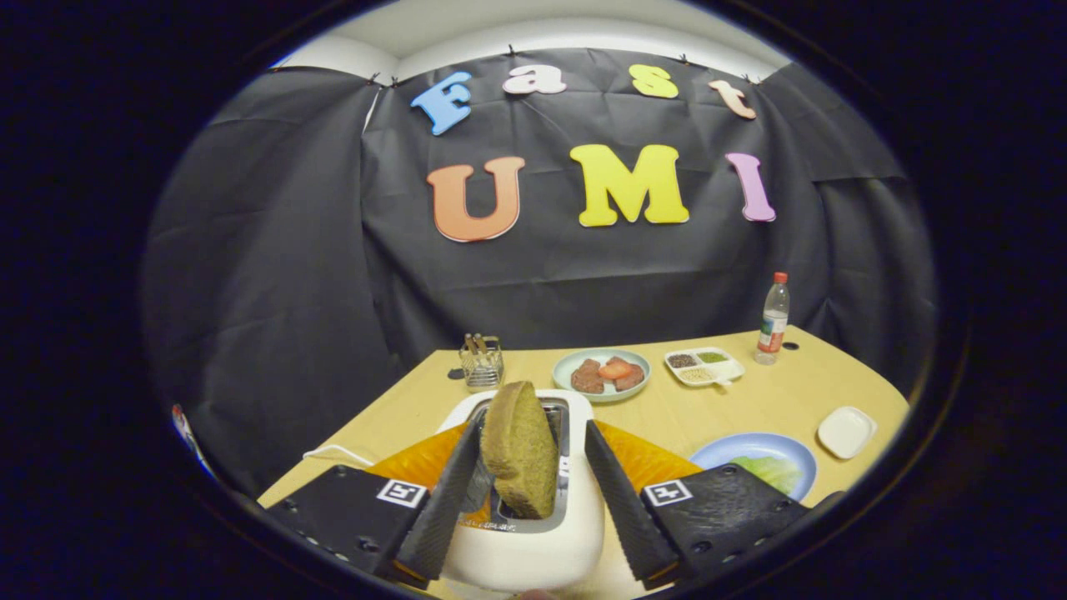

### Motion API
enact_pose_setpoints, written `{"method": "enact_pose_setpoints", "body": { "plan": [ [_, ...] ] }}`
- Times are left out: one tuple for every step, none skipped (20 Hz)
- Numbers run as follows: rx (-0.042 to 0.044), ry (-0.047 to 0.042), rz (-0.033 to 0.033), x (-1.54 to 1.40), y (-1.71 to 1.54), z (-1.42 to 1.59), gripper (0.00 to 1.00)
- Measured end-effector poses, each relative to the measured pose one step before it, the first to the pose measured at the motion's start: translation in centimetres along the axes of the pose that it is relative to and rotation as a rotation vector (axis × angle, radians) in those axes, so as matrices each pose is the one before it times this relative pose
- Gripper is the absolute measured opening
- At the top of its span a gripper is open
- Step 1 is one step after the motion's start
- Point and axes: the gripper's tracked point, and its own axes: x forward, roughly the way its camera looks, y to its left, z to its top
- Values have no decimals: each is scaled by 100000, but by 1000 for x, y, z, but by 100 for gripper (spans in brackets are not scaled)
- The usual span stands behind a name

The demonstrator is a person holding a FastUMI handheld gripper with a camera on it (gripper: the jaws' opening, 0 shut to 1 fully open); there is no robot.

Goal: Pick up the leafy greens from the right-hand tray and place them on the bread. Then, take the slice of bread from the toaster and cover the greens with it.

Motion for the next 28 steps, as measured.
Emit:
{"method": "enact_pose_setpoints", "body": {
  "plan": [
    [-9, 685, -687, 33, -113, -52, 64],
    [-46, -135, -469, 49, -48, 13, 55],
    [135, -477, -440, 36, -65, 142, 46],
    [362, -559, -397, -89, -180, 138, 36],
    [440, -58, -235, 30, -142, 75, 27],
    [311, -110, 439, -37, 85, 0, 18],
    [-511, -687, 268, 2, 80, 215, 16],
    [526, -197, 161, -371, -53, 201, 16],
    [-293, 18, 966, 89, 181, -102, 9],
    [302, -123, 669, -155, 157, 67, 9],
    [746, -668, 655, -215, 79, 264, 9],
    [977, -1173, 899, -308, 47, 604, 9],
    [906, -1185, 1242, -435, 123, 689, 9],
    [940, -1133, 1402, -513, 212, 820, 9],
    [1147, -1234, 1607, -596, 210, 834, 9],
    [741, -1907, 1133, -699, 37, 1050, 9],
    [658, -2163, 1105, -547, -109, 1083, 9],
    [1323, -1754, 1051, -530, -92, 949, 8],
    [1671, -2194, 918, -562, -57, 953, 9],
    [992, -2112, 694, -662, -33, 904, 8],
    [-201, -2996, 53, -640, -244, 1003, 9],
    [-475, -2923, -190, -644, -273, 1109, 9],
    [127, -2164, -68, -592, -389, 690, 9],
    [-8, -1629, -431, -583, -501, 332, 9],
    [9, -1577, -1012, -575, -945, 346, 9],
    [22, -1112, -1579, -438, -1189, 215, 9],
    [169, -227, -1916, -358, -1360, 50, 9],
    [502, 63, -2220, -135, -1440, -199, 8]
  ]
}}
